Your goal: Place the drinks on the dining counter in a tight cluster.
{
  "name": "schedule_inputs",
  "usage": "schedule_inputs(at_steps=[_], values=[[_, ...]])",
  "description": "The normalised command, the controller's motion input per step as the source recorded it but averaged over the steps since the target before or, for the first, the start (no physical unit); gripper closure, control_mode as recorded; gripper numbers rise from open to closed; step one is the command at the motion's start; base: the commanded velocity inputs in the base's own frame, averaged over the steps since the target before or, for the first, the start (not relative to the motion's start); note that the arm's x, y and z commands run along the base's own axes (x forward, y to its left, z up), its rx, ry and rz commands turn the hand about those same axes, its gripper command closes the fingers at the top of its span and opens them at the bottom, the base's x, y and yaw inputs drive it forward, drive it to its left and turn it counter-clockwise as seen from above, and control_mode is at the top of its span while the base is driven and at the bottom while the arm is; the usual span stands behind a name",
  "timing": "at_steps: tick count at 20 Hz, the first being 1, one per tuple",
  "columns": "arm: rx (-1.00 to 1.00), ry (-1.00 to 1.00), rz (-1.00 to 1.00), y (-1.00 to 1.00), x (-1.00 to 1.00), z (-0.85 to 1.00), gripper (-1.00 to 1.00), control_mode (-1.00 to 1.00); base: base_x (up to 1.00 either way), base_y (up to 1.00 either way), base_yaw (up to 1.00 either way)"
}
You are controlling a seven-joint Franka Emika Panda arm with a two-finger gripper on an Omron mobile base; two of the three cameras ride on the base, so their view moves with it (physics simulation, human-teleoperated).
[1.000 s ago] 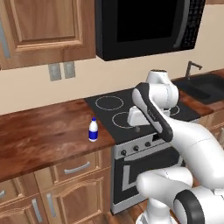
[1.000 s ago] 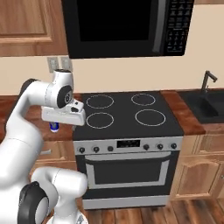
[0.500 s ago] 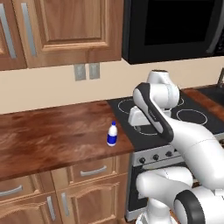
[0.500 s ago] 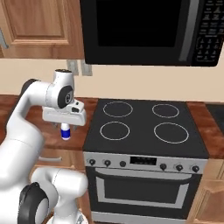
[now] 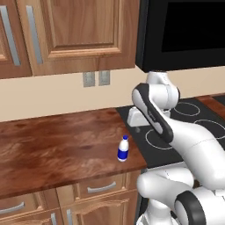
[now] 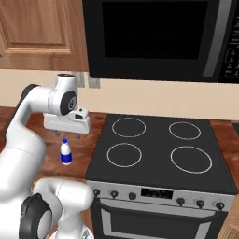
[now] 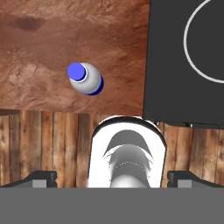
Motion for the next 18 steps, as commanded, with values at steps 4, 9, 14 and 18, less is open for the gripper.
schedule_inputs(at_steps=[4,9,14,18], values=[[0.00,0.00,0.00,0.00,0.00,0.00,-1.00,1.00,0.24,0.00,0.00],[0.00,0.00,0.00,0.00,0.00,0.00,-1.00,1.00,0.12,0.00,0.00],[0.00,0.00,0.00,0.00,0.00,0.00,-1.00,1.00,0.19,0.00,0.00],[0.00,0.00,0.00,0.00,0.00,0.00,-1.00,1.00,0.05,0.00,0.00]])
